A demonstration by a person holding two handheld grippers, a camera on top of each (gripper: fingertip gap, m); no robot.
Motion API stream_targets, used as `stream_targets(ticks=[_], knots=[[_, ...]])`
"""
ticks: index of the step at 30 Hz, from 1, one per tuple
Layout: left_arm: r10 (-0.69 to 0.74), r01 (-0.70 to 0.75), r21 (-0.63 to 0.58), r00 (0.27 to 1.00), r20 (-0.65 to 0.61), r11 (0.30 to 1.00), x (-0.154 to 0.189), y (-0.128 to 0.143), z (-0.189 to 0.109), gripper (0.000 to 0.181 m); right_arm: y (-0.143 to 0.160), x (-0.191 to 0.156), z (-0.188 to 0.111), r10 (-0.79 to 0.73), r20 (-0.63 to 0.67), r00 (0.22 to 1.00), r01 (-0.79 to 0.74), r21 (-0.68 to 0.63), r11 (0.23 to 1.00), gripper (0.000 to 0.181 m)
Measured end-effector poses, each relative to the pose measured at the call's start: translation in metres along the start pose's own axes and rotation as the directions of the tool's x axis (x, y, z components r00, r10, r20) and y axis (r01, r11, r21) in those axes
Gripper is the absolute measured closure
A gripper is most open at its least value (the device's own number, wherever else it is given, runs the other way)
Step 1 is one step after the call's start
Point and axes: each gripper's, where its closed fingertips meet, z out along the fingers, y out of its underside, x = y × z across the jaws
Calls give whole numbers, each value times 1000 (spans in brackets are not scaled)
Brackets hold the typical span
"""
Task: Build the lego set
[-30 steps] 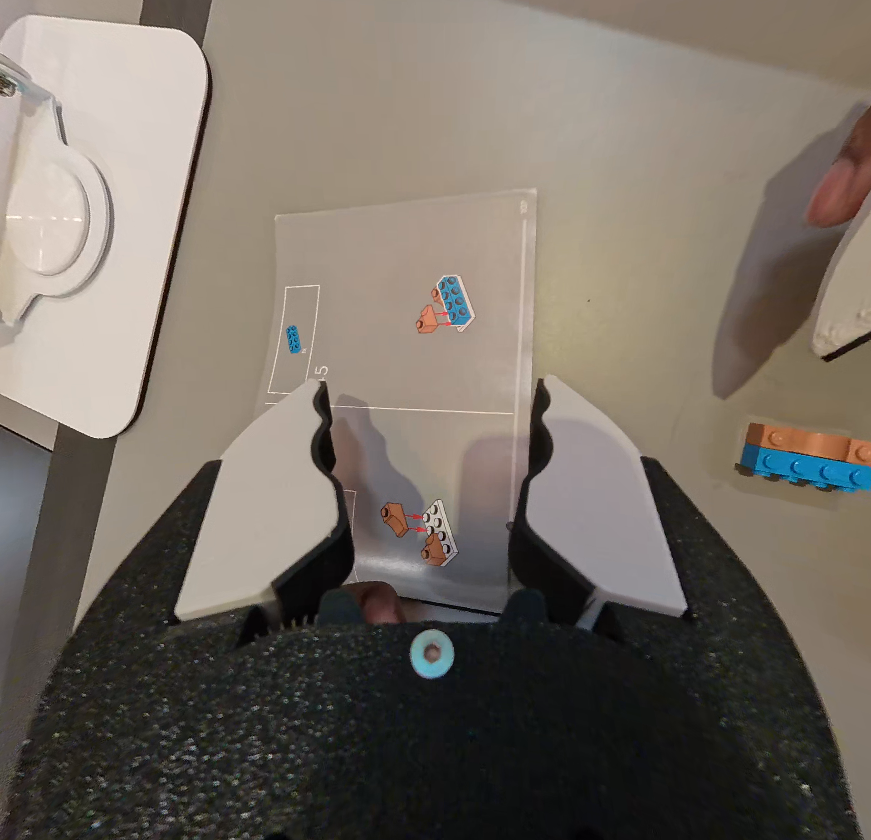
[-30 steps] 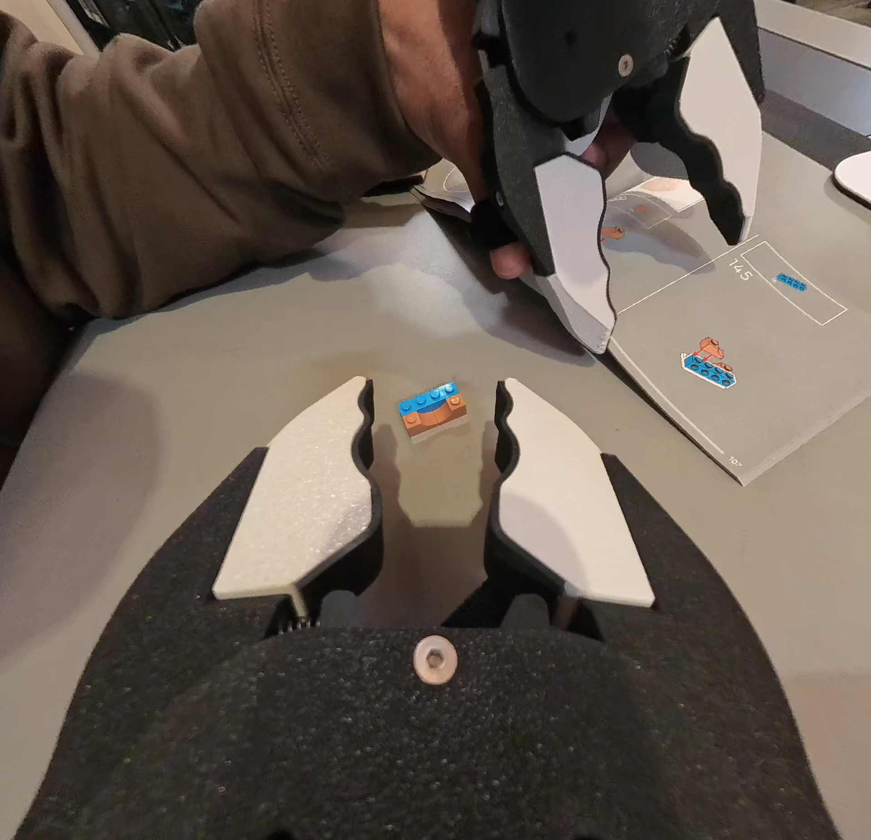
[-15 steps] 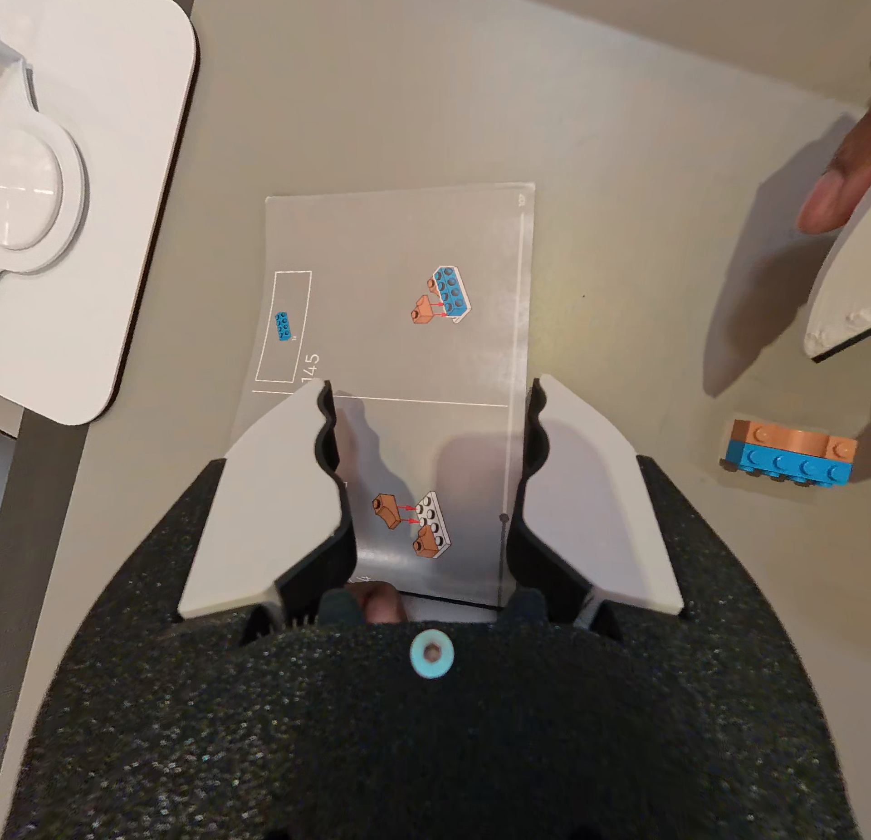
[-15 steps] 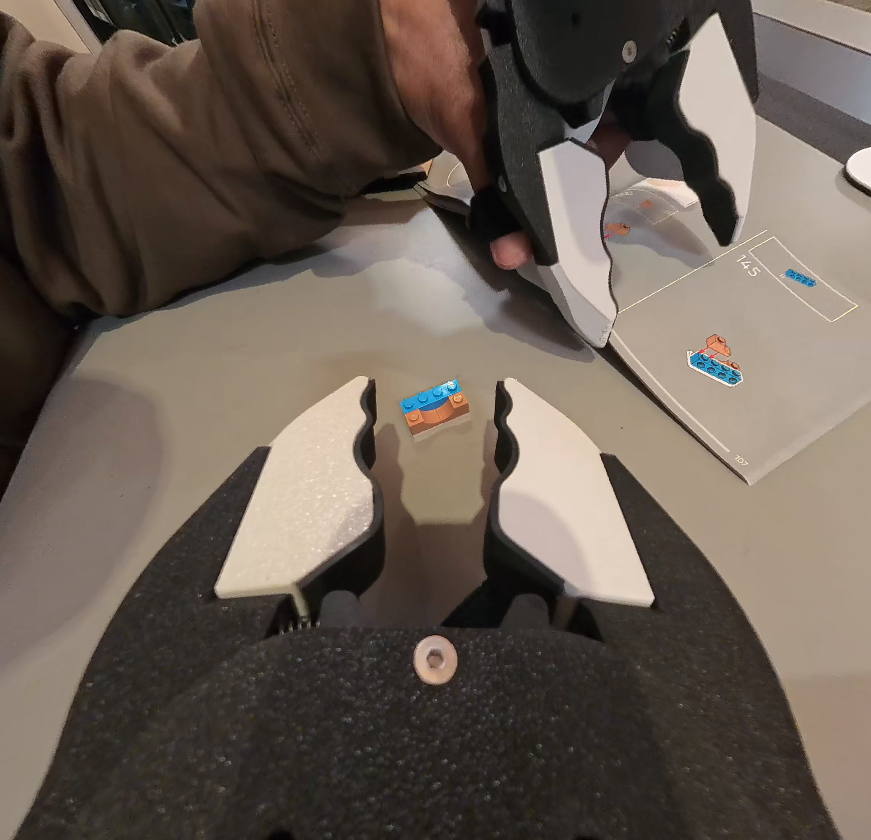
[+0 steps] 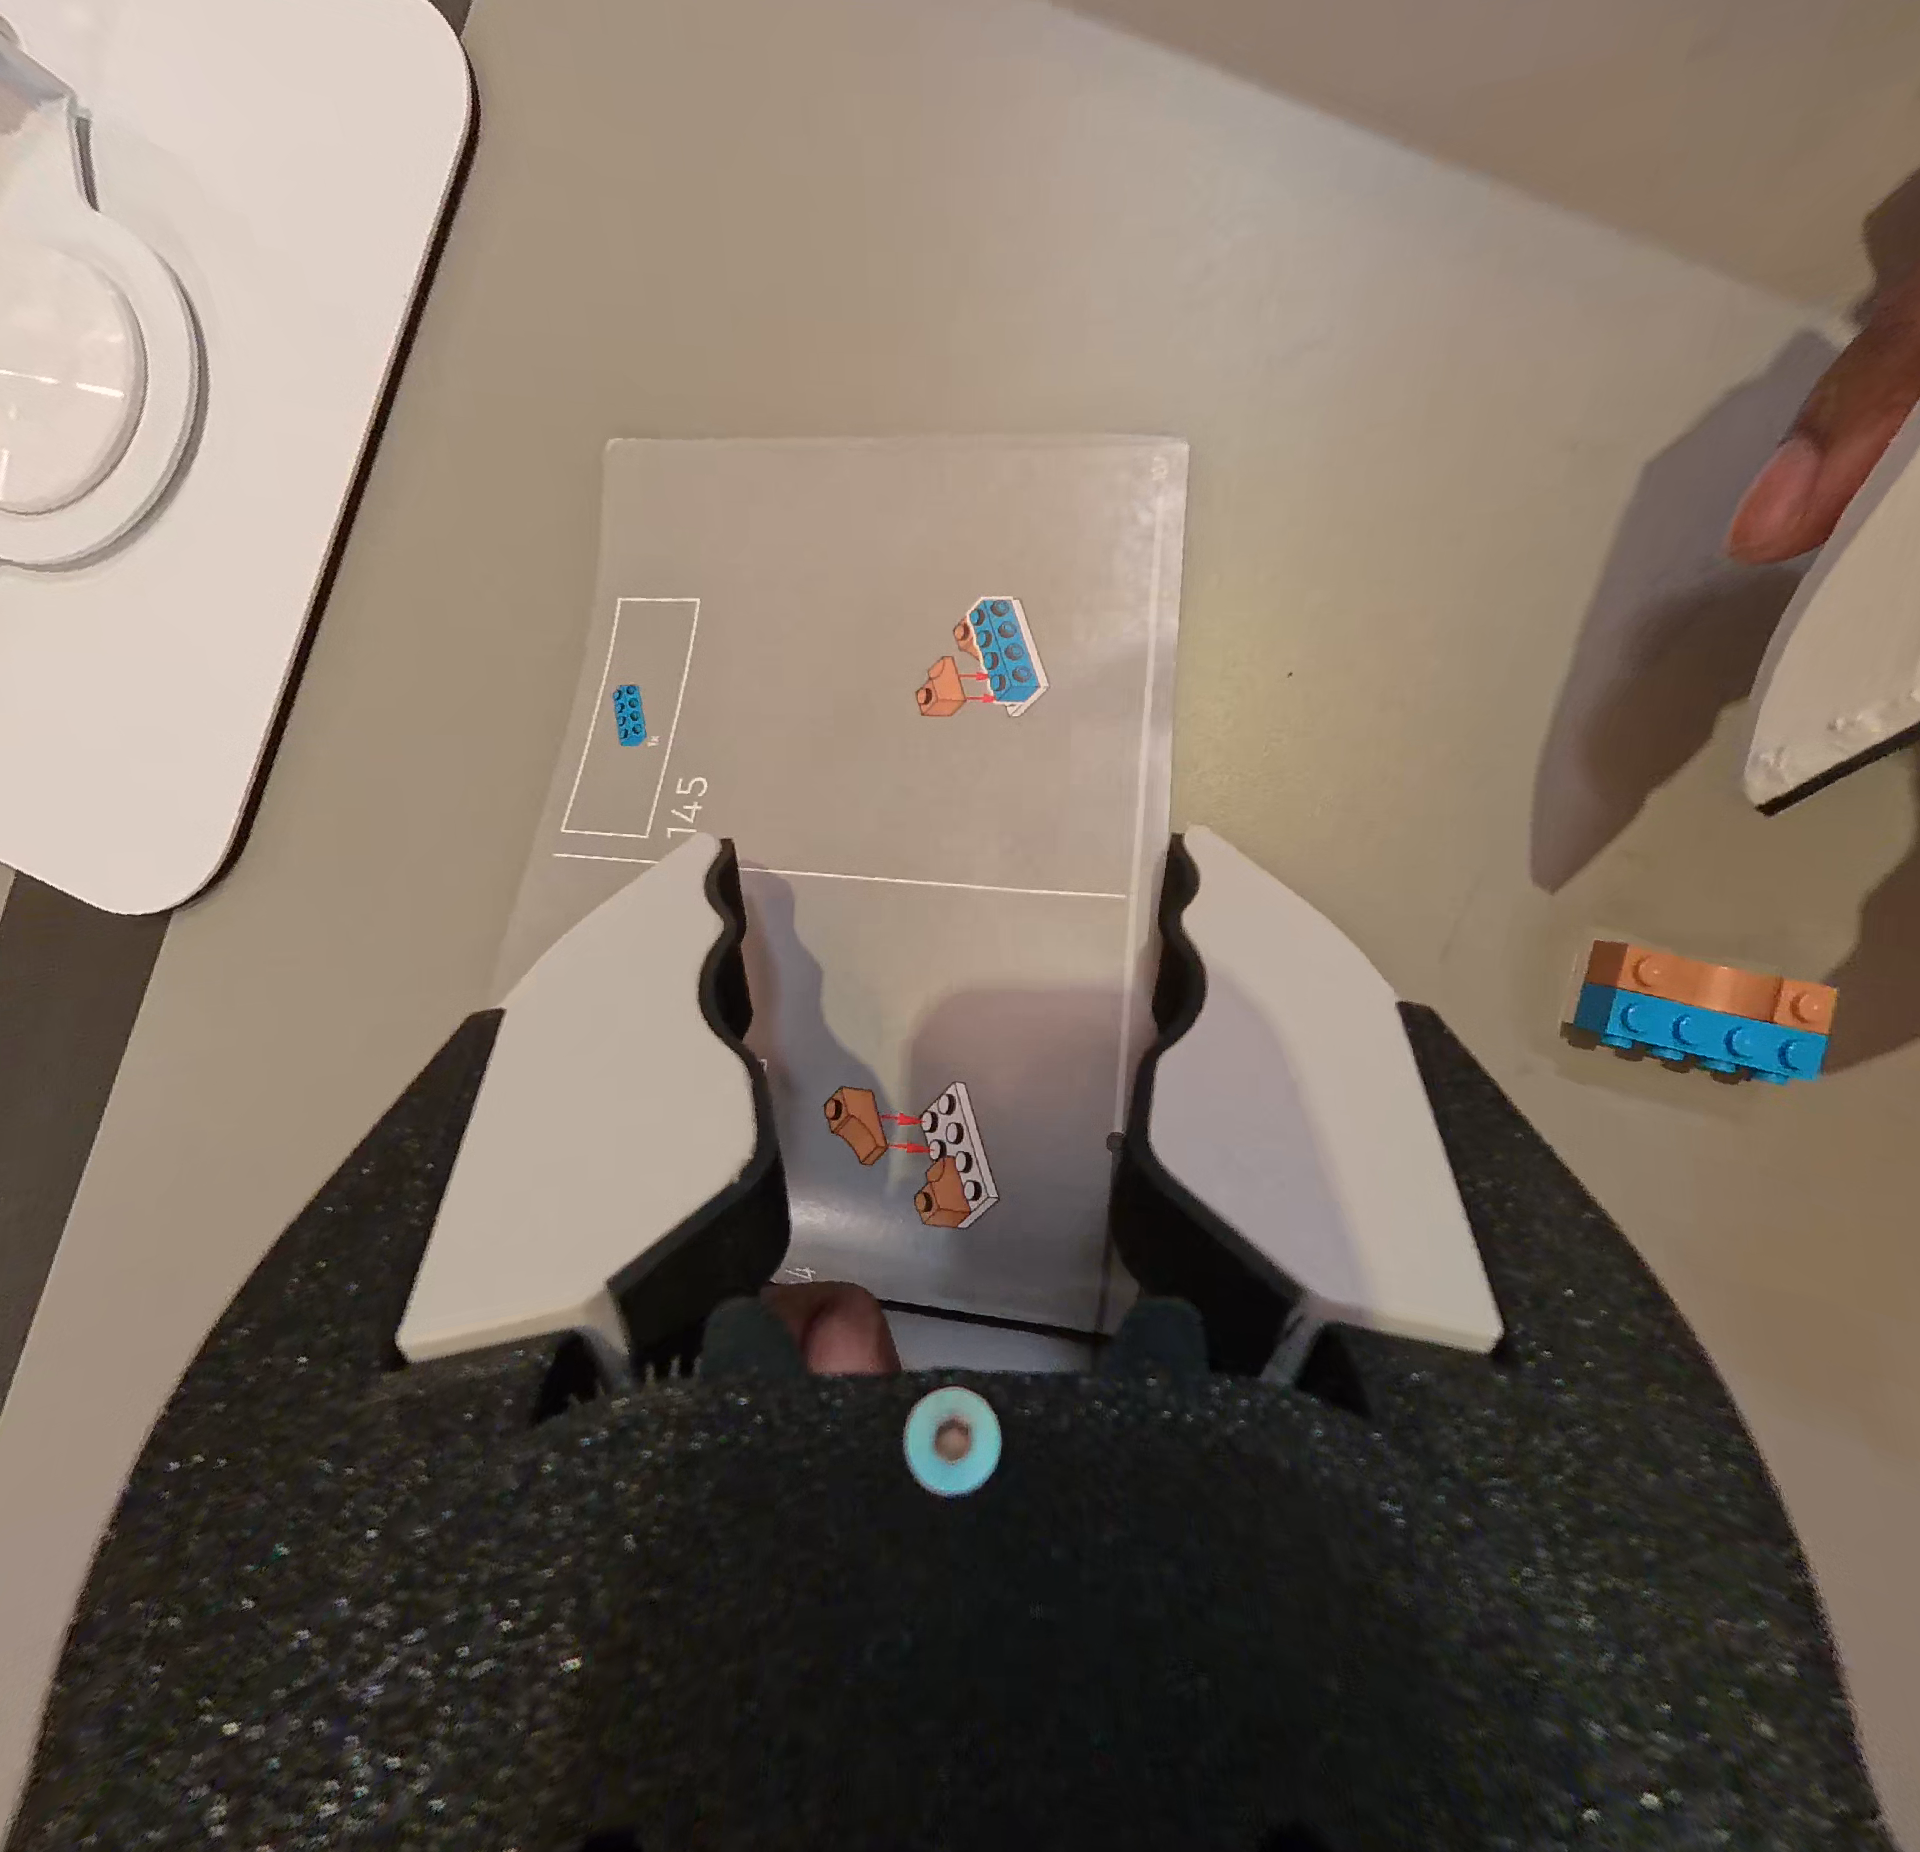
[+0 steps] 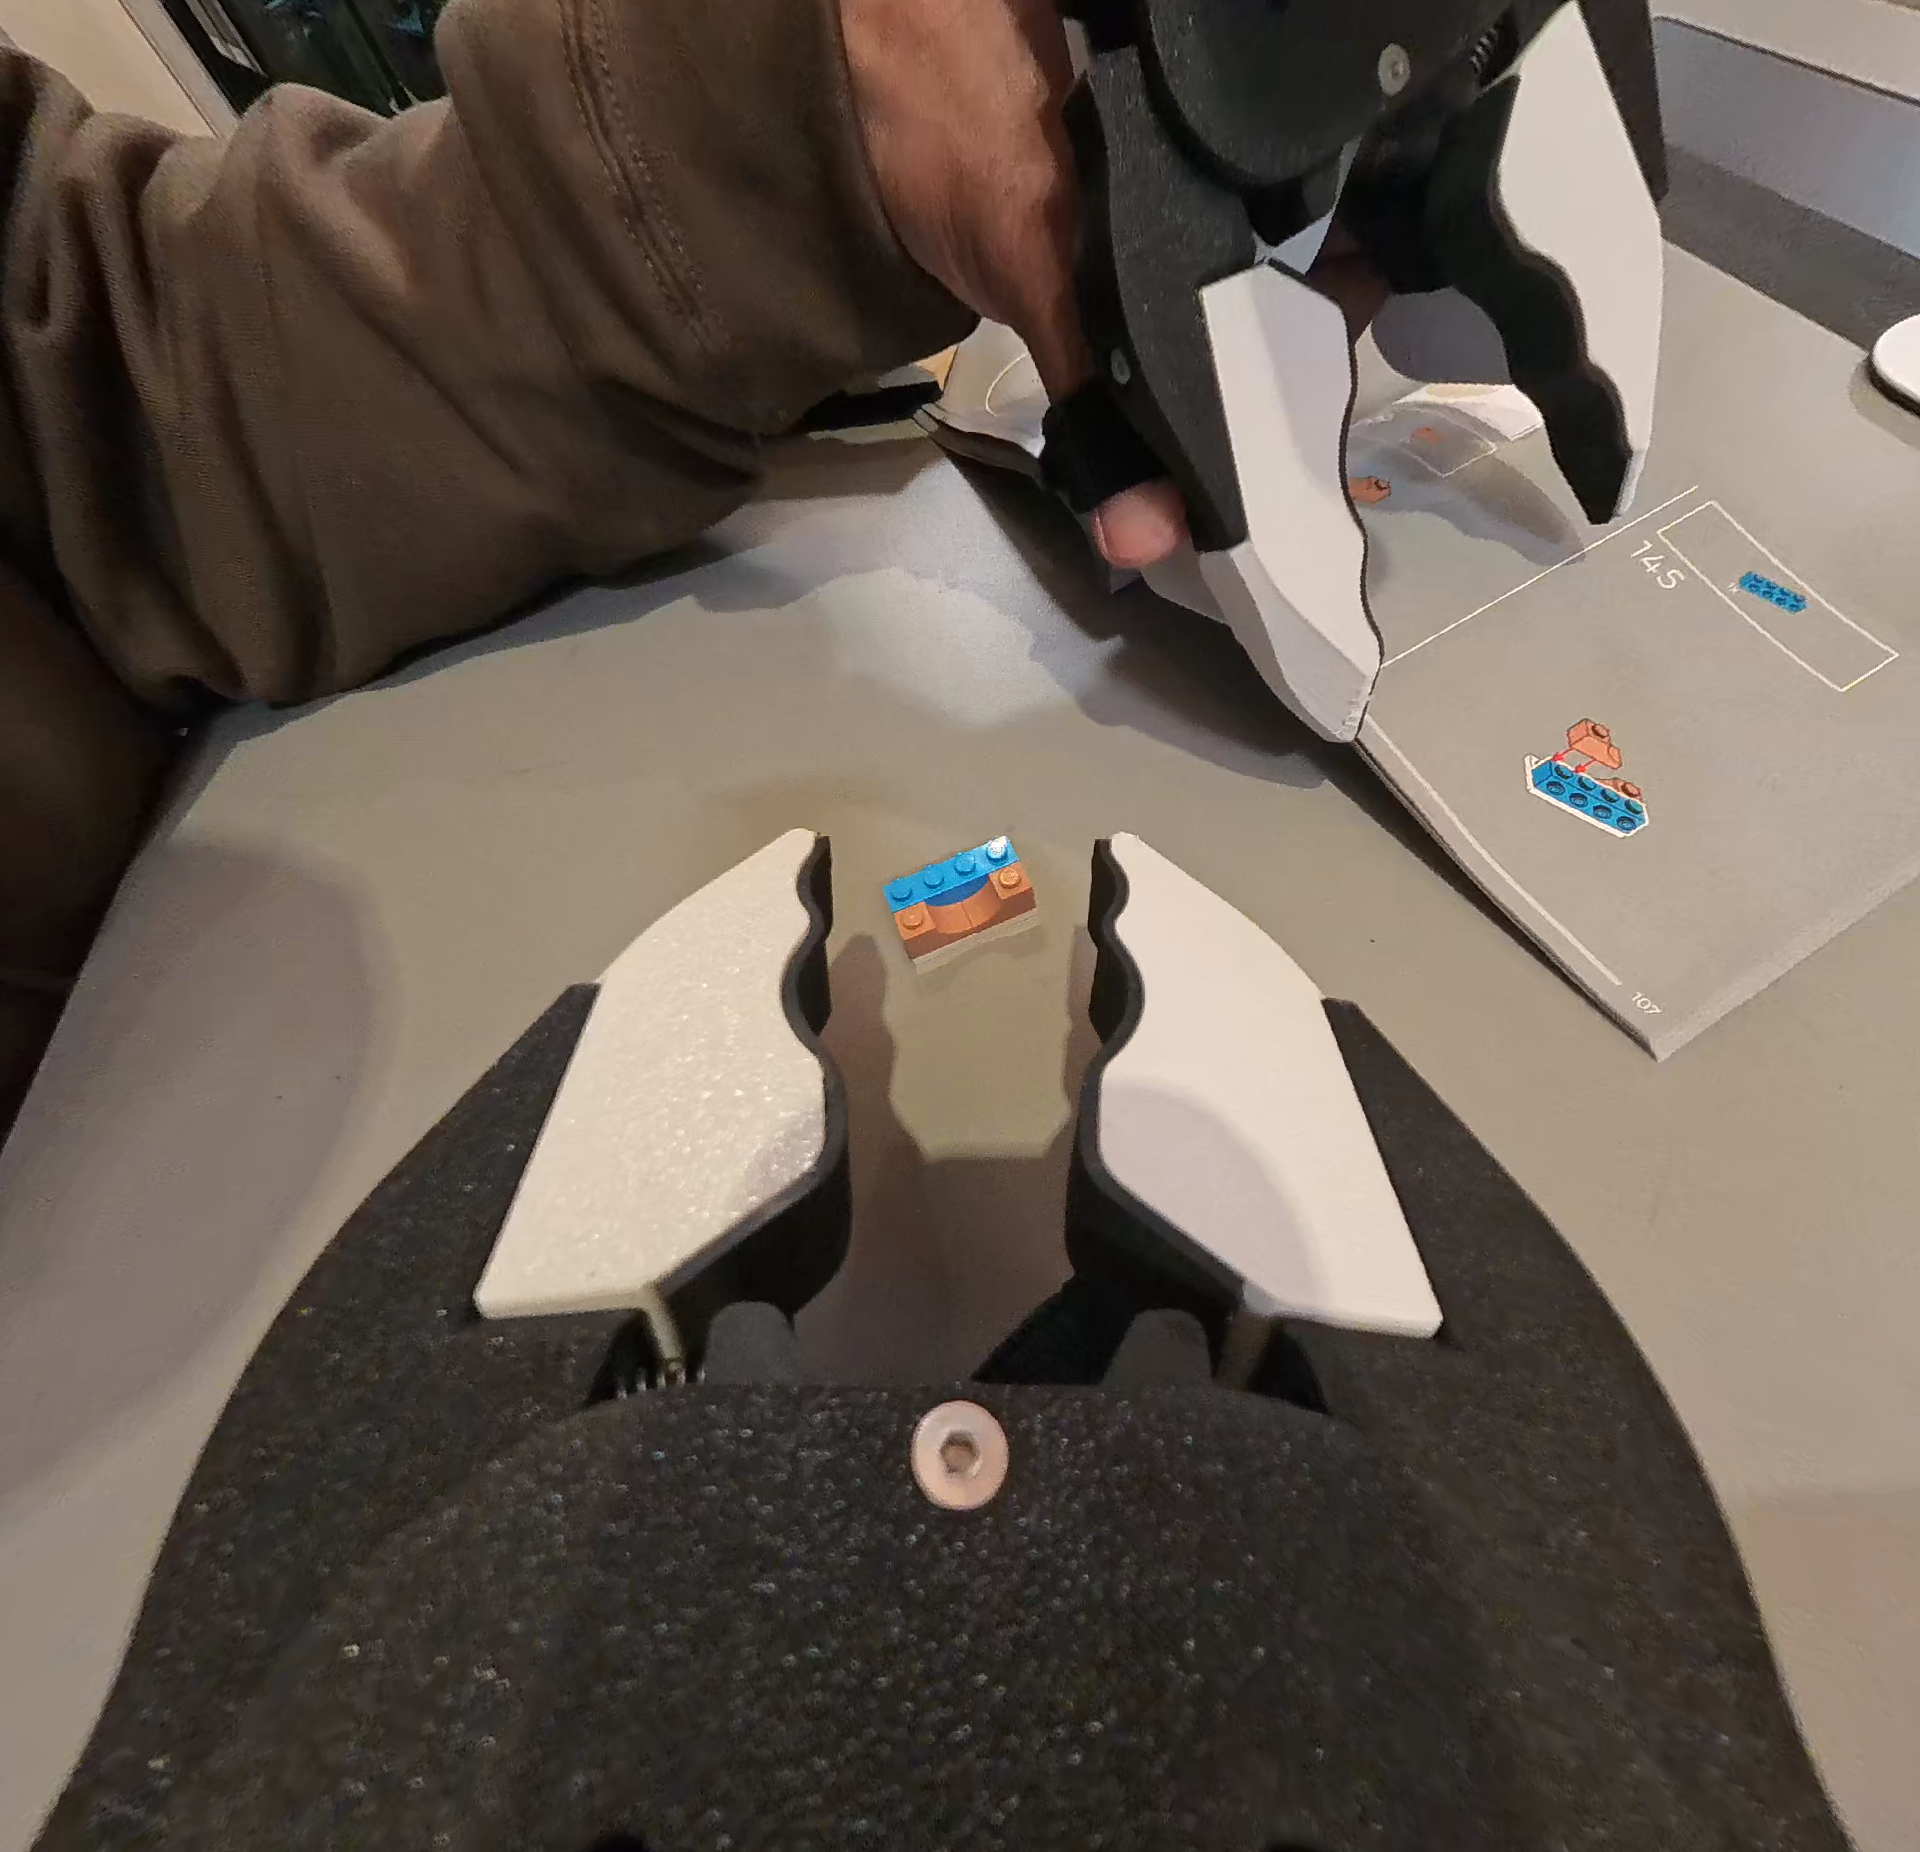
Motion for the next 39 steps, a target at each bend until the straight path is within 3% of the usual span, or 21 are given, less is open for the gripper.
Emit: stream_targets(ticks=[10,20,26,30,34,39], knots=[[-12,12,14,1000,-14,1000,0,-2,-4,104,0,4,0,22,-20,1000,-22,2,1000,134],[-19,20,17,1000,-19,1000,-2,-1,-7,105,-2,22,-1,61,-137,989,-58,22,998,136],[-54,54,28,998,24,998,-31,-11,-17,102,-9,43,-8,55,-248,967,-37,74,997,137],[-131,132,6,990,-54,991,-48,-23,0,100,-12,52,-11,84,-272,959,-58,102,993,137],[-182,178,-50,979,-91,983,-52,-16,19,98,-12,51,-12,80,-267,960,-53,108,993,138],[-205,197,-93,974,-97,976,-53,-3,22,98,-12,48,-11,74,-250,965,-49,106,993,139]])
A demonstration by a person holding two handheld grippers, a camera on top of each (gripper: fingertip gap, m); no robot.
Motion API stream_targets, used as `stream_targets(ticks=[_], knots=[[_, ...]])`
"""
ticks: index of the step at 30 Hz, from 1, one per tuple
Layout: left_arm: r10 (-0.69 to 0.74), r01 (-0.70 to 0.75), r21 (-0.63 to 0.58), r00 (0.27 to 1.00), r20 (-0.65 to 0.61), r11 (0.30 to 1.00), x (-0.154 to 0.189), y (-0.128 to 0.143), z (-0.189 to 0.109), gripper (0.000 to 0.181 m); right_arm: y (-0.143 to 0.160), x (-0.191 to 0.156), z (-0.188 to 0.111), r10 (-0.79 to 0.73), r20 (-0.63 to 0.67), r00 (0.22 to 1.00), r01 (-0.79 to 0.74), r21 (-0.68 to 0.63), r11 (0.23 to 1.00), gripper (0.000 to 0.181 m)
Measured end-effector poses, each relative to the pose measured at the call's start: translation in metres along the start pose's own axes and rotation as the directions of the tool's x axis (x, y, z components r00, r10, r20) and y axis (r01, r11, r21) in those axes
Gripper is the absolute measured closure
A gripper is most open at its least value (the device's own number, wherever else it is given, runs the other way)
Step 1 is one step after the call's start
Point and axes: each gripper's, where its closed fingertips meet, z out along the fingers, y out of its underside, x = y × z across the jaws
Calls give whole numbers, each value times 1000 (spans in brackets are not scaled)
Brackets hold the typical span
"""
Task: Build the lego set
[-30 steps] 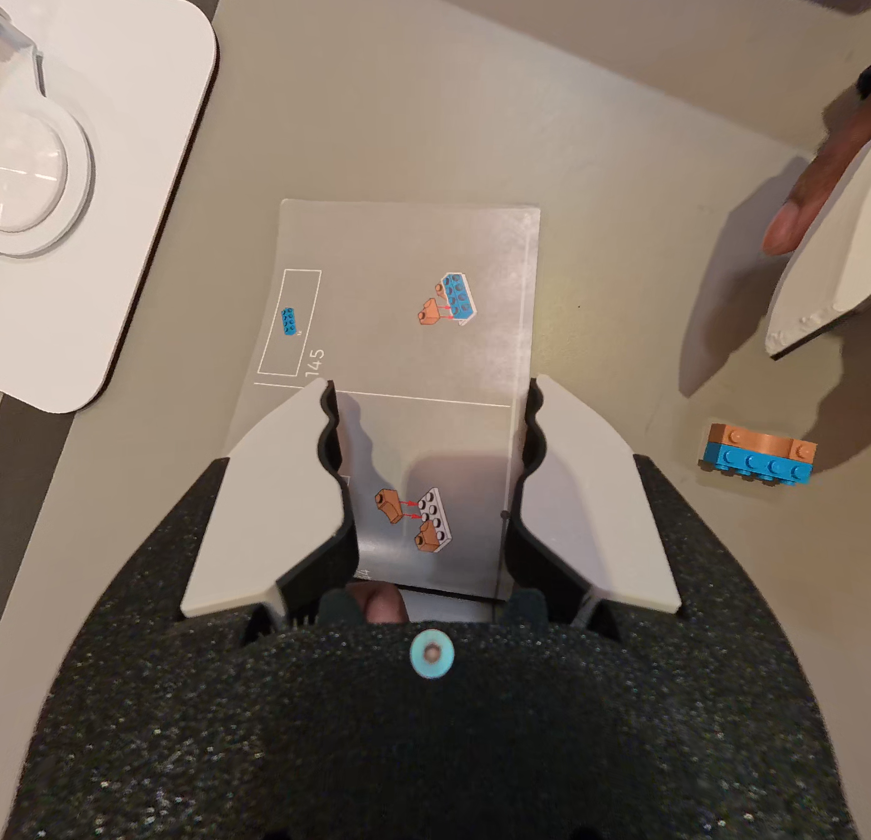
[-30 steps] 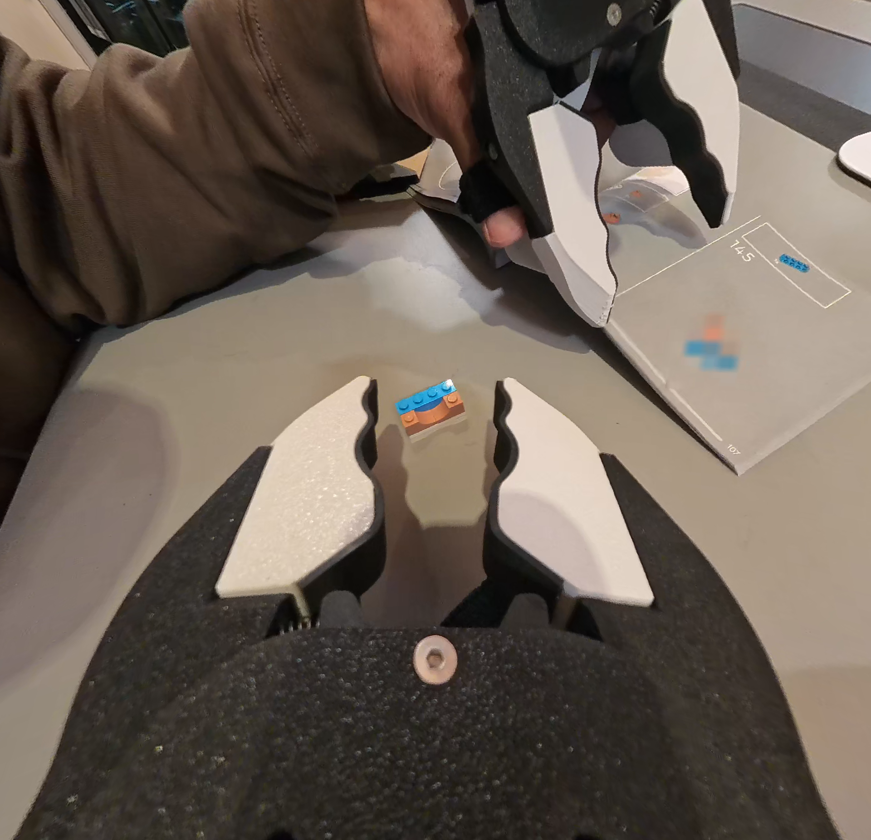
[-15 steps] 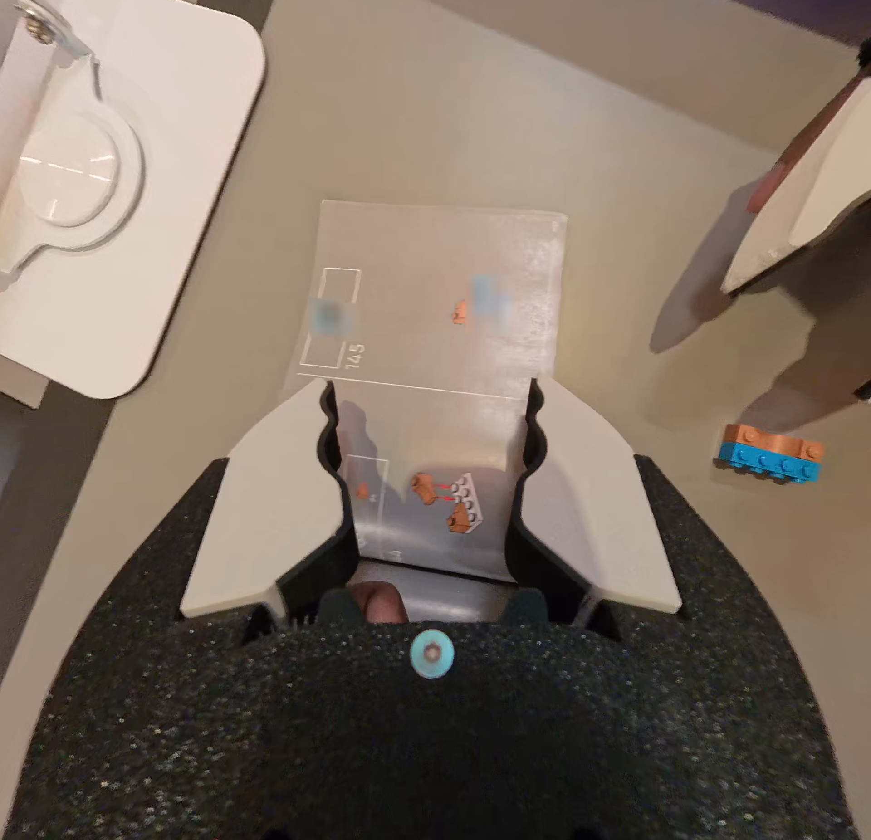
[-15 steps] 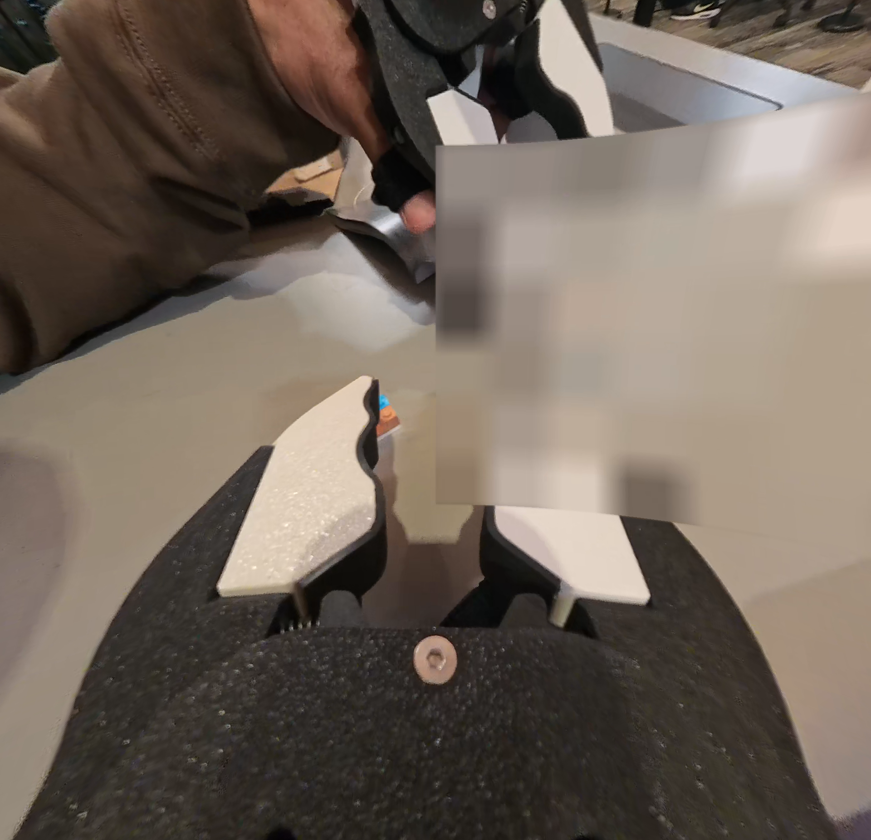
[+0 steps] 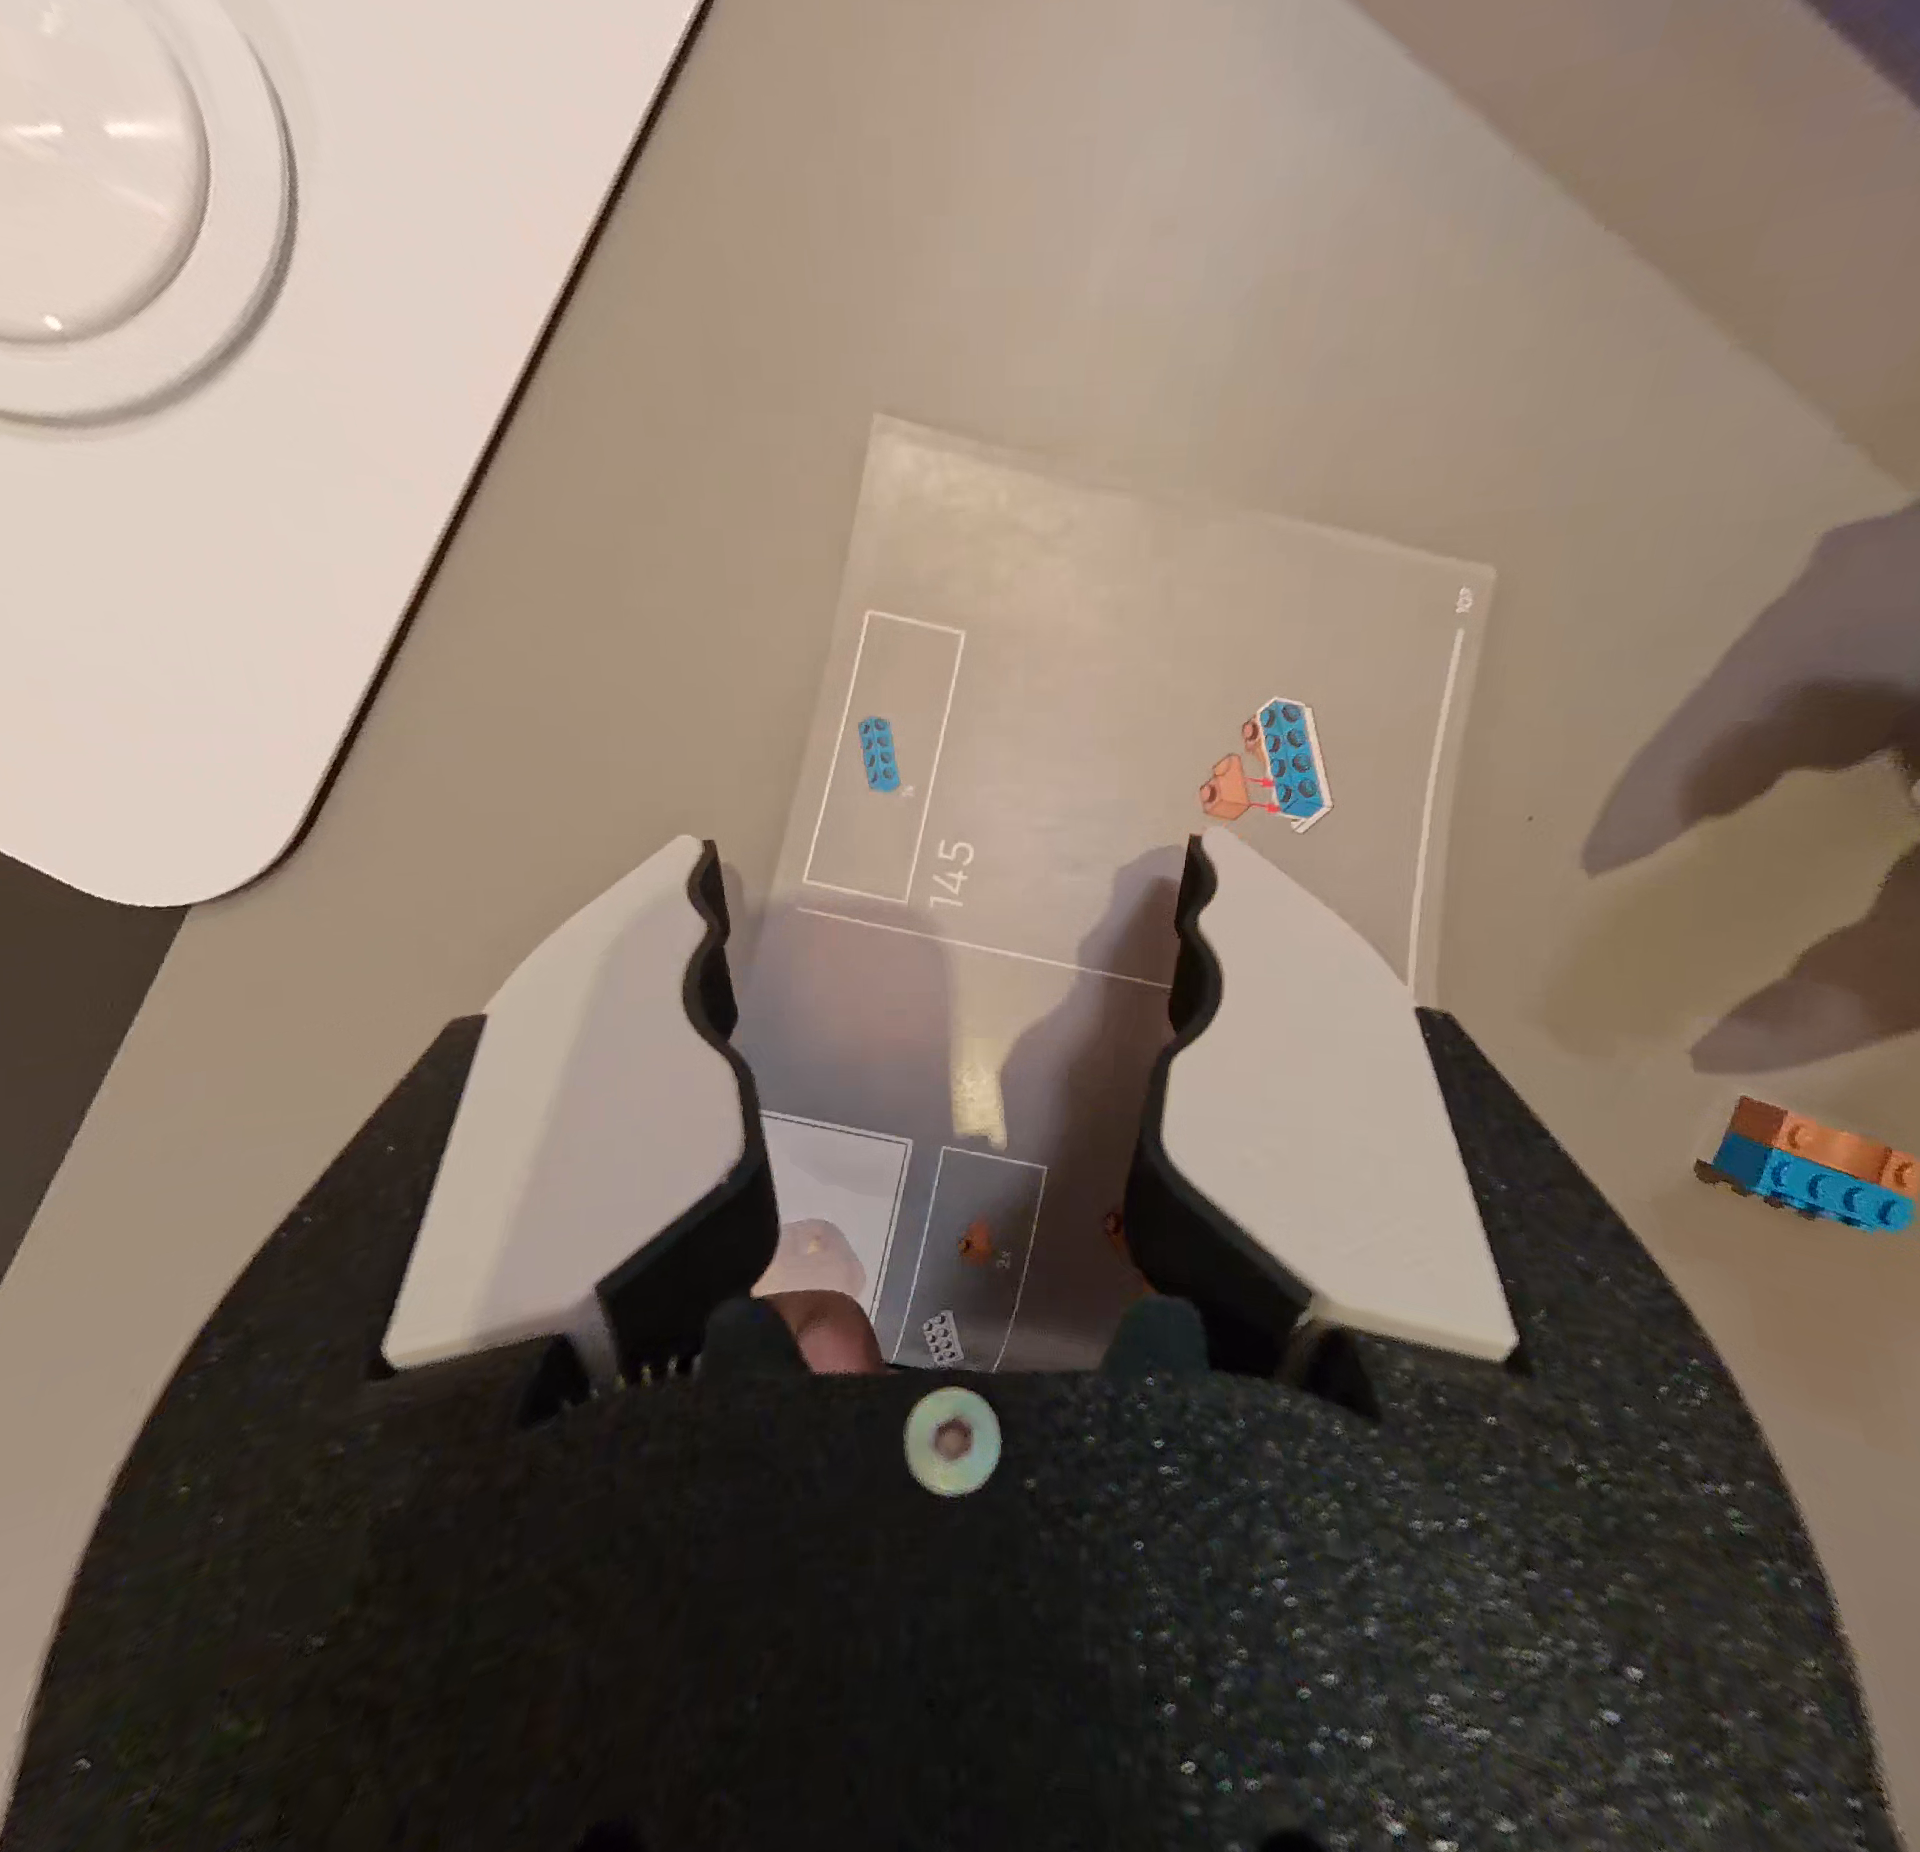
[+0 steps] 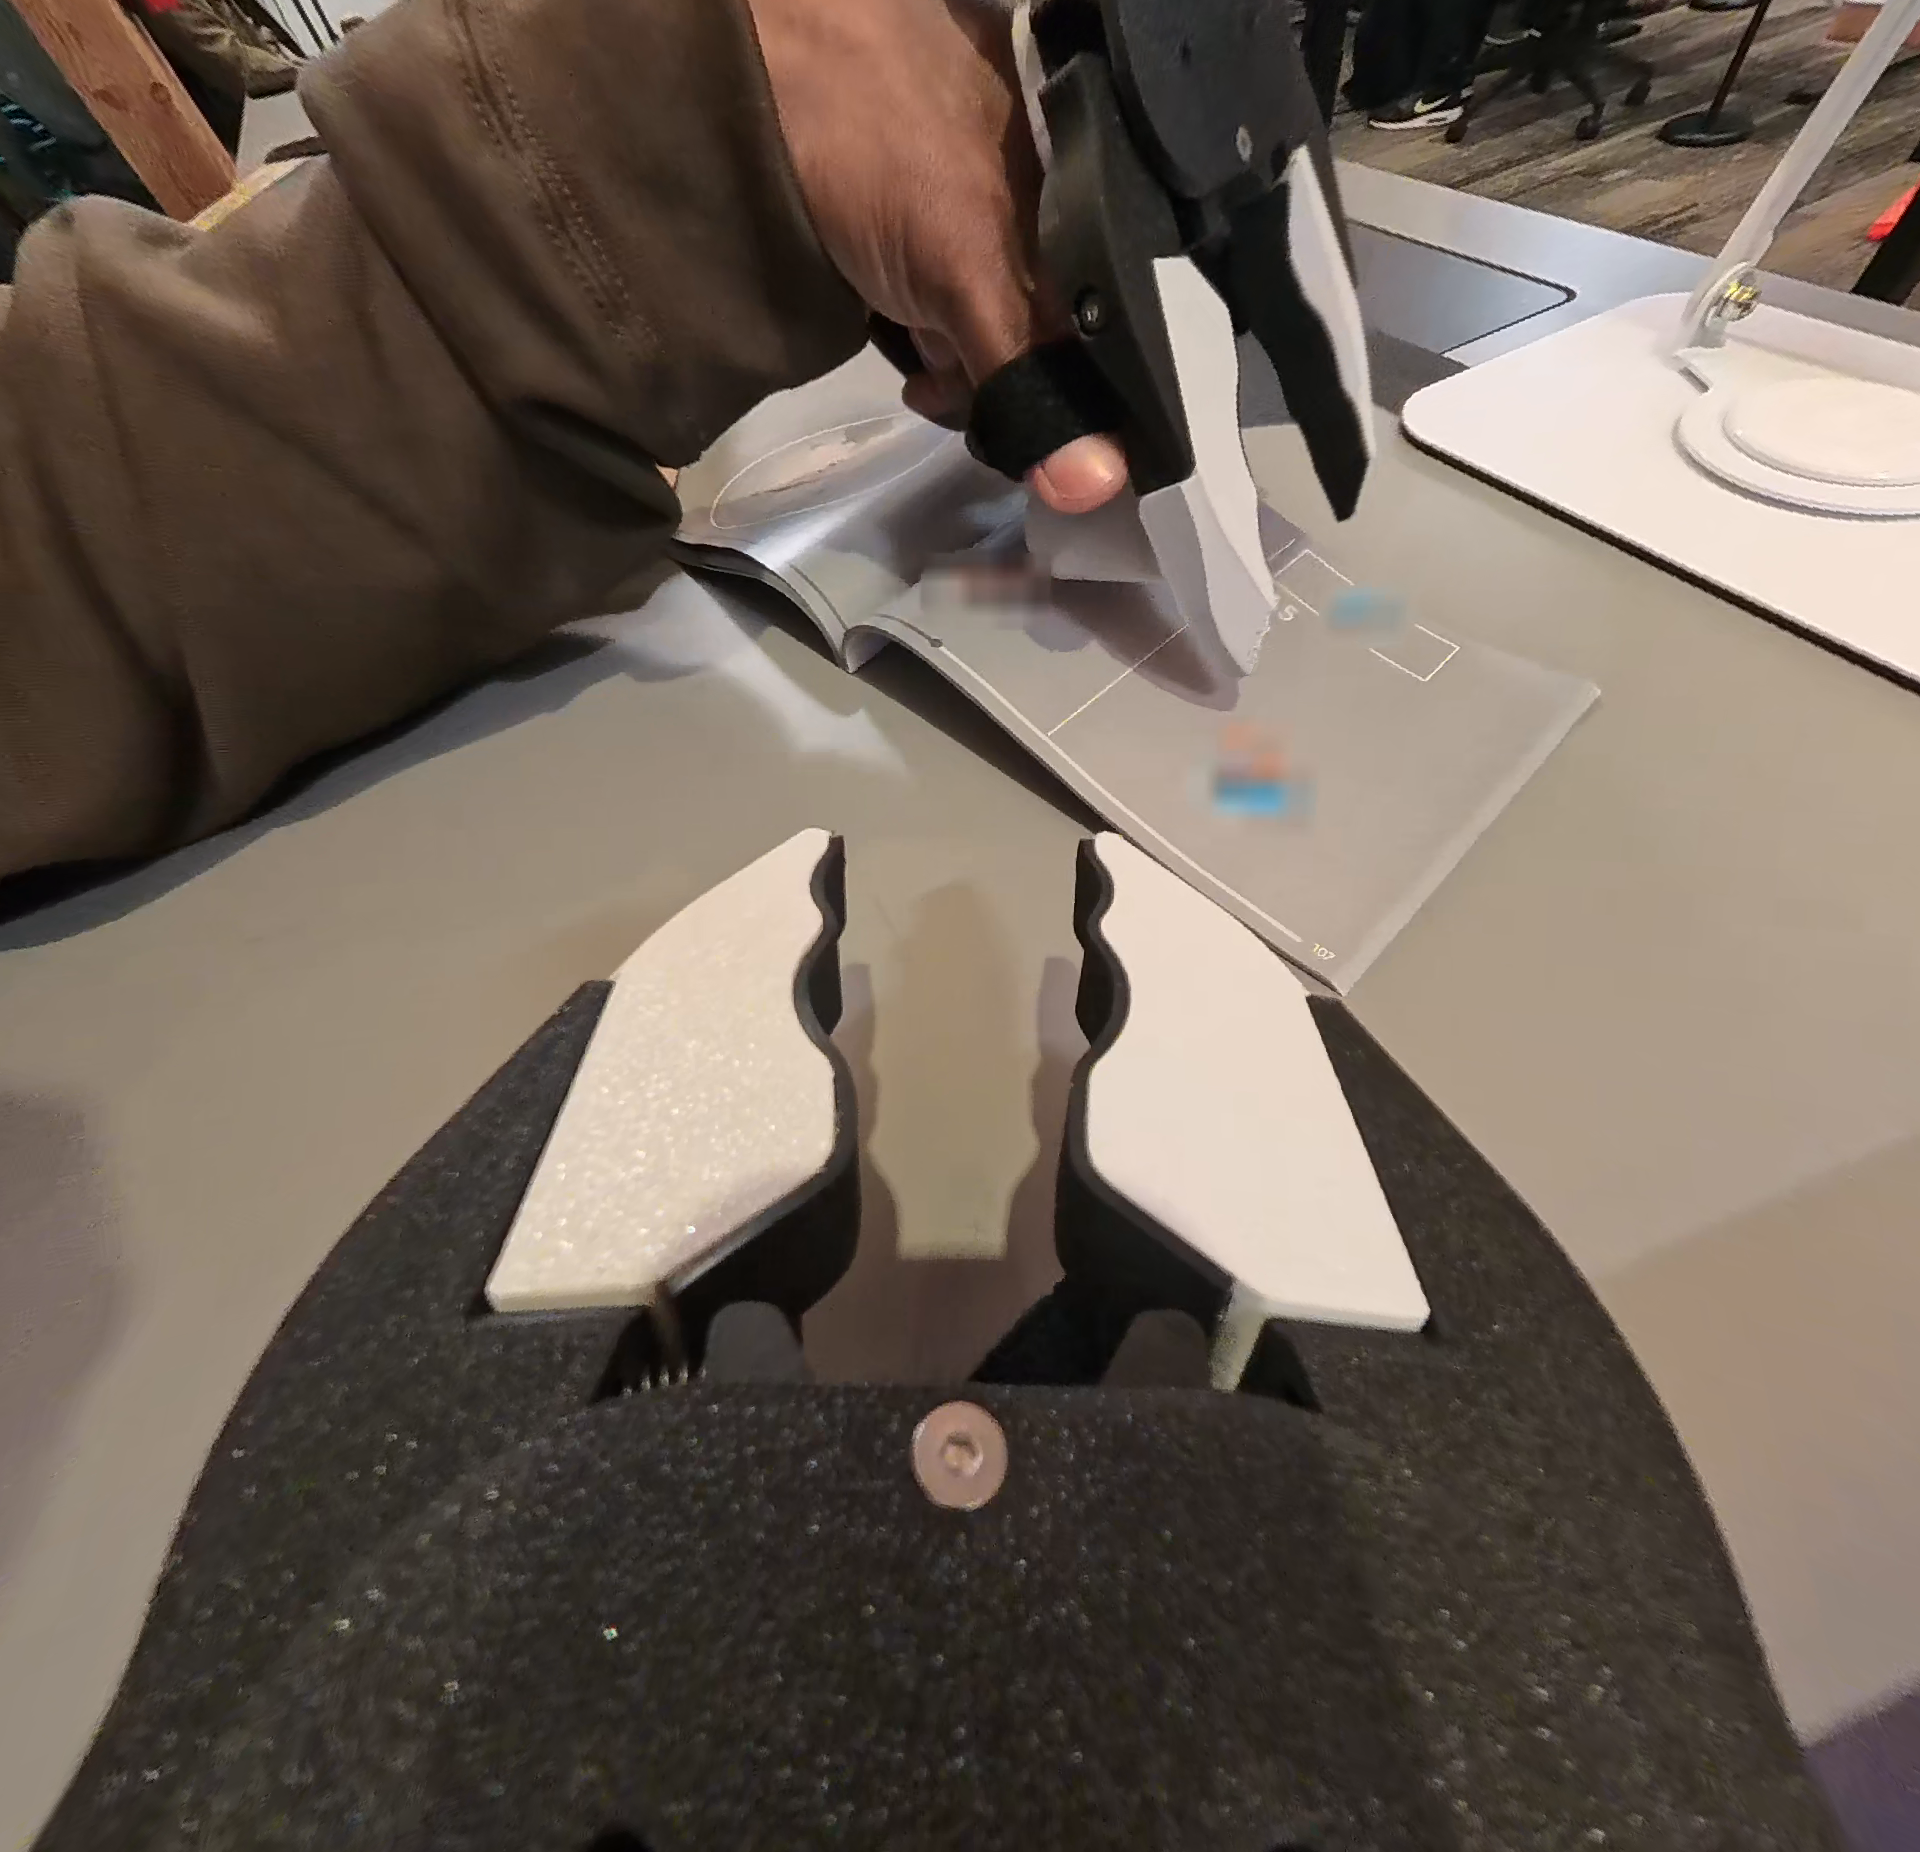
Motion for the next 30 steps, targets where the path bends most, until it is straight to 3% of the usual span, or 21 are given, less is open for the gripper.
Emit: stream_targets(ticks=[8,30], knots=[[-14,14,-10,998,-62,1000,6,5,2,100,0,0,0,7,8,1000,-7,2,1000,139],[31,-29,32,997,-73,999,12,0,-17,100,0,0,0,10,12,1000,-10,3,1000,140]])
